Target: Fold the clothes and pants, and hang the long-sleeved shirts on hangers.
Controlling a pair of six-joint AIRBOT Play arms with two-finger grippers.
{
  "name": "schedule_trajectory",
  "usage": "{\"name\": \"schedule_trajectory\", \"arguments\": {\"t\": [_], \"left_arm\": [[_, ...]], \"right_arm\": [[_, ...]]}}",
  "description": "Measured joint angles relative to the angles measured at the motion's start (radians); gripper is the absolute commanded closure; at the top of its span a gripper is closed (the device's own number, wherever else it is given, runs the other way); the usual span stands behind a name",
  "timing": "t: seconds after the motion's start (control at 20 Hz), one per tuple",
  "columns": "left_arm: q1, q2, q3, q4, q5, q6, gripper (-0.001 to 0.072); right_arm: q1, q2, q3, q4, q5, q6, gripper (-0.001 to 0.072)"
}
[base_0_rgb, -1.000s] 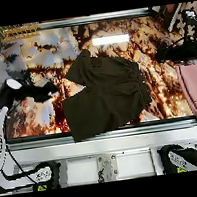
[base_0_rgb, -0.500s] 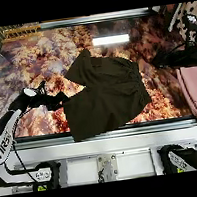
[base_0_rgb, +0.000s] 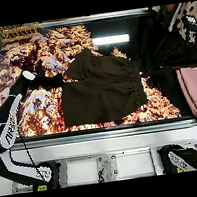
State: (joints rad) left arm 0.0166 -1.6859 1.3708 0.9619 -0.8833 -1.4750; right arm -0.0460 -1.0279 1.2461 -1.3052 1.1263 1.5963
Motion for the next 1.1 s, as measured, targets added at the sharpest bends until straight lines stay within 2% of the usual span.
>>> {"name": "schedule_trajectory", "arguments": {"t": [0.05, 0.1, 0.15, 0.35, 0.55, 0.7, 0.85, 1.1], "left_arm": [[0.0, -0.001, 0.047, 0.023, 0.003, 0.002, 0.0201], [0.001, -0.003, 0.092, 0.053, 0.001, 0.0, 0.0079], [0.005, -0.004, 0.138, 0.088, -0.019, -0.014, 0.0103], [0.048, 0.034, 0.172, 0.198, -0.151, -0.063, 0.0103], [0.121, 0.188, -0.107, 0.24, -0.209, -0.078, 0.0103], [0.177, 0.303, -0.369, 0.246, -0.197, -0.08, 0.0103], [0.226, 0.381, -0.576, 0.206, -0.148, -0.079, 0.0103], [0.253, 0.409, -0.74, 0.035, -0.086, 0.022, 0.0104]], "right_arm": [[0.0, 0.0, 0.0, 0.0, 0.0, 0.0, 0.0232], [0.0, 0.0, 0.0, 0.0, 0.0, 0.0, 0.0232], [0.0, 0.0, 0.0, 0.0, 0.0, 0.0, 0.0232], [0.0, 0.0, -0.001, 0.0, 0.006, 0.0, 0.0232], [0.0, 0.0, -0.001, 0.0, 0.008, -0.001, 0.0232], [0.0, 0.0, -0.001, 0.006, 0.008, -0.001, 0.0232], [0.0, 0.0, -0.002, 0.026, 0.008, -0.001, 0.0232], [0.0, 0.0, -0.002, 0.046, 0.009, -0.001, 0.0232]]}}
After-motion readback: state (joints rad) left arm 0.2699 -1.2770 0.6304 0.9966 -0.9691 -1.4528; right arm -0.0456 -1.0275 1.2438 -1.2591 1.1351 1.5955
